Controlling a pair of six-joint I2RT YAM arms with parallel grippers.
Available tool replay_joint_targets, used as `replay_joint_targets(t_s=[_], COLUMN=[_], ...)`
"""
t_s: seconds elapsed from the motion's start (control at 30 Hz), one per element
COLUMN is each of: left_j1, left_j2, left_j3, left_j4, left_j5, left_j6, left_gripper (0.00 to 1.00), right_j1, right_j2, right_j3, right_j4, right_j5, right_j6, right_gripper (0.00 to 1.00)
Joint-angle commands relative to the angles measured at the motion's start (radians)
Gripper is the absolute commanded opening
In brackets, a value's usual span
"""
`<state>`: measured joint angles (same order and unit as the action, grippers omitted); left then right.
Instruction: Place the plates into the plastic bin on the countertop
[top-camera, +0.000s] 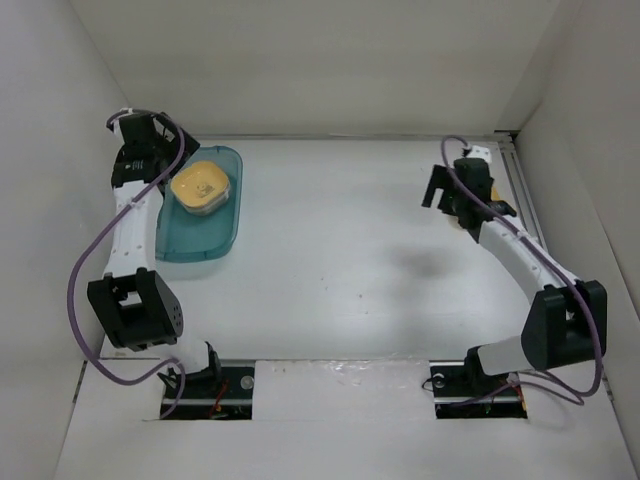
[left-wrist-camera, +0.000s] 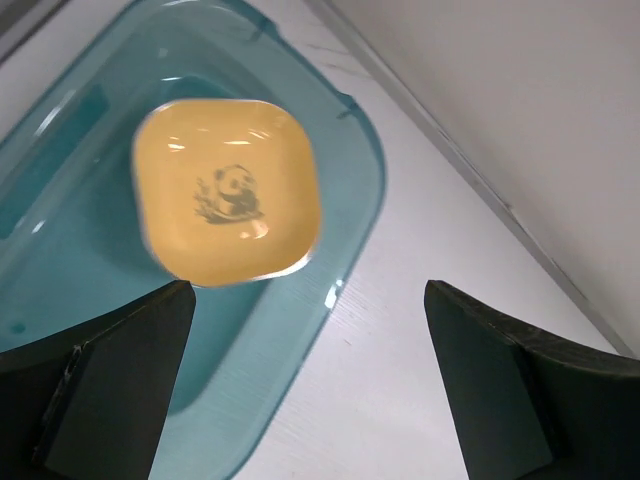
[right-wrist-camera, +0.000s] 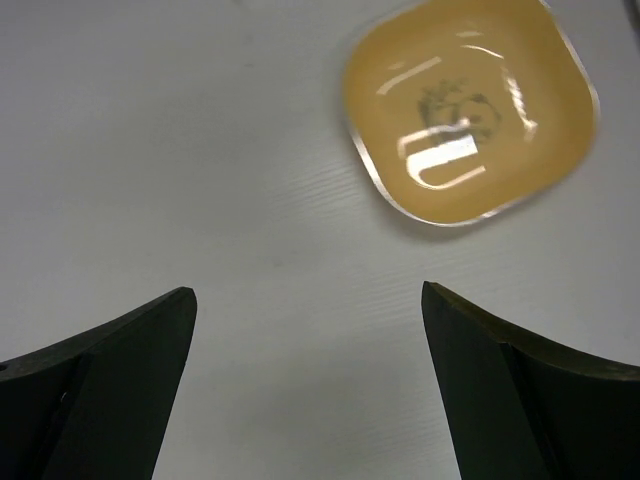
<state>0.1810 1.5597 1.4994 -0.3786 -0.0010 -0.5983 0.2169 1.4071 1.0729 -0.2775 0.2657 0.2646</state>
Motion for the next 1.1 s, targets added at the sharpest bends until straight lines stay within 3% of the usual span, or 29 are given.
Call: replay_joint_targets(t_s=[0.0,0.27,0.47,0.63,0.7,0.73,0.83,0.87,0.9,1.03,1.07], left_j1=[-0.026,-0.026,-0.026,-0.026,-0.026,-0.026,-0.055,-0.055,-0.064,-0.153,-0.235], left_j2=[-0.027,-0.006,0.025,0.048,0.048,0.048,0.057,0.057,0.057,0.079,0.094], left_j3=[0.035,0.021,0.012,-0.007,-0.007,-0.007,0.011,0.012,0.012,0.053,0.077], left_j4=[0.01,0.061,0.079,0.098,0.098,0.098,0.075,0.075,0.075,0.034,0.024], left_j5=[0.105,0.347,0.401,0.432,0.432,0.418,0.392,0.392,0.392,0.343,0.297], left_j6=[0.065,0.098,0.117,0.117,0.117,0.127,0.14,0.14,0.14,0.161,0.161], left_gripper=[1.0,1.0,1.0,1.0,1.0,1.0,1.0,1.0,1.0,1.0,1.0], right_j1=[-0.131,-0.388,-0.43,-0.452,-0.462,-0.462,-0.462,-0.462,-0.462,-0.436,-0.424], right_j2=[0.007,0.113,0.318,0.397,0.435,0.449,0.49,0.5,0.5,0.478,0.478], right_j3=[-0.048,-0.05,0.067,0.142,0.163,0.176,0.231,0.231,0.231,0.208,0.208], right_j4=[-0.013,0.041,0.032,0.032,-0.006,-0.023,-0.083,-0.083,-0.083,-0.036,-0.025], right_j5=[0.061,0.021,0.009,0.009,-0.005,-0.014,-0.014,-0.014,-0.014,-0.066,-0.08], right_j6=[0.215,0.288,0.297,0.283,0.283,0.283,0.263,0.263,0.263,0.24,0.229], right_gripper=[1.0,1.0,1.0,0.93,0.85,0.74,0.54,0.17,0.04,0.0,0.0])
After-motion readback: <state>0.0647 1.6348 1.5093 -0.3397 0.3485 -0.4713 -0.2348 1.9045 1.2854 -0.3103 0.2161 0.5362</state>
